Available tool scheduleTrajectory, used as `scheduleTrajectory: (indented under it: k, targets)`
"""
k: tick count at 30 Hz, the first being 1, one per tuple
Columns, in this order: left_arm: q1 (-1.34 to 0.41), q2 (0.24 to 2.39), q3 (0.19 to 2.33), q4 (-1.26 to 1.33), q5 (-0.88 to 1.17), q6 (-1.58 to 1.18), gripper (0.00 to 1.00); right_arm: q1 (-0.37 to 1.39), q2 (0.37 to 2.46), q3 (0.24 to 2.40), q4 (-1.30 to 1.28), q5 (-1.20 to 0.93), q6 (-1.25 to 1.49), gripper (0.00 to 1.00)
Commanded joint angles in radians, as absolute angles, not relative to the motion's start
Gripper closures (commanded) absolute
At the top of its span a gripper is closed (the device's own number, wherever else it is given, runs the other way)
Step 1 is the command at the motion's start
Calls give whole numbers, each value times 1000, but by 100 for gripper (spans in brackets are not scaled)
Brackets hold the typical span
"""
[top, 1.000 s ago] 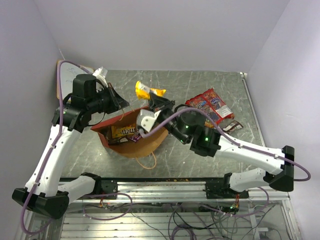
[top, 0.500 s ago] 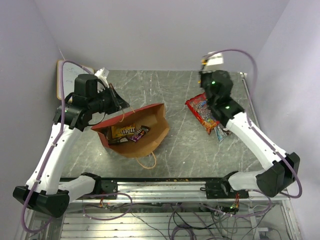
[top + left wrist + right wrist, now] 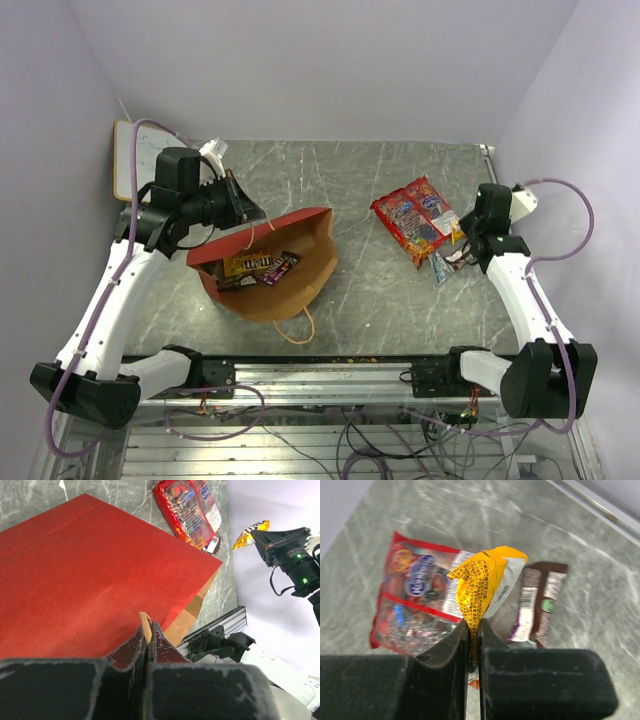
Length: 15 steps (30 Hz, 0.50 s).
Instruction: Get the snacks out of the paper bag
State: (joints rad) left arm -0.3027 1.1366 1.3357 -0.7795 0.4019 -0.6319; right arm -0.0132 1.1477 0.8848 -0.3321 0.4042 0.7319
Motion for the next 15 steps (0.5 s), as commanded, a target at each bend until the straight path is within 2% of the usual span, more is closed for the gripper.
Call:
scheduleTrajectory:
  k: [1, 7, 15]
  targets:
    - [-300, 1135, 1331, -767, 438, -591, 93, -68, 1130, 816, -324, 452, 809, 100]
    - [-300, 1141, 1345, -775, 448, -571, 93, -115, 1209, 755, -261, 405, 803, 100]
    - [-299, 1139, 1360, -785, 451, -552, 93, -153, 1441, 861, -336, 346, 764, 100]
